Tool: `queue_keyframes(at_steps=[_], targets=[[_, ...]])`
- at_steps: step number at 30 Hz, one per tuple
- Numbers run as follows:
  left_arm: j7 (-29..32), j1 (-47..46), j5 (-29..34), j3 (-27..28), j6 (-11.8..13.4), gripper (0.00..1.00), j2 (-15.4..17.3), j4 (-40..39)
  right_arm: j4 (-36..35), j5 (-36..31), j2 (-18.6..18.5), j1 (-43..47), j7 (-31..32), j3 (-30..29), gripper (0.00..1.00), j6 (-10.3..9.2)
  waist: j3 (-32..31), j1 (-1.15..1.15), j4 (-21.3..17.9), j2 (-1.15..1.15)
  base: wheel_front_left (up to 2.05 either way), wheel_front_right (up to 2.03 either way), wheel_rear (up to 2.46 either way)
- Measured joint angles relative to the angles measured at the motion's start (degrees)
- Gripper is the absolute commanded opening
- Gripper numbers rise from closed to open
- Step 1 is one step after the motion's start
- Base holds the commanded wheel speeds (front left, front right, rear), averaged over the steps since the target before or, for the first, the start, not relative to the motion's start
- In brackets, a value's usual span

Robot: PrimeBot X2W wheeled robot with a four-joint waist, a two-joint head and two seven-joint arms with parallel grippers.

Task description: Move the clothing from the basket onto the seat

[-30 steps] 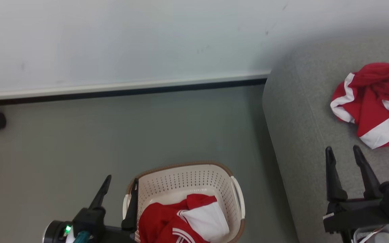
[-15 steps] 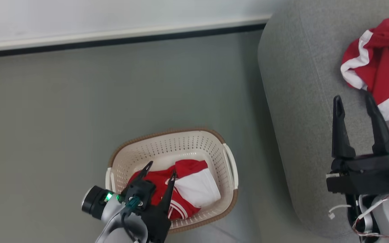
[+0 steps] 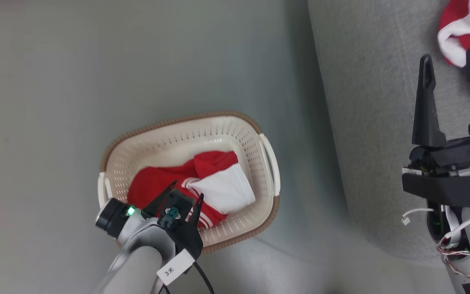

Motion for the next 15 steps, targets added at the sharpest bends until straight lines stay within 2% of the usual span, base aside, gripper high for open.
queue_keyframes(at_steps=[15], targets=[[0.5,-10.2,2.6,-1.4,0.0,1.00,-0.7,6.7,-5.0,-1.2,-0.5,-4.9,0.5,-0.9,1.00,0.00,12.2,0.00,-0.7,0.00,0.00,0.00,0.00]])
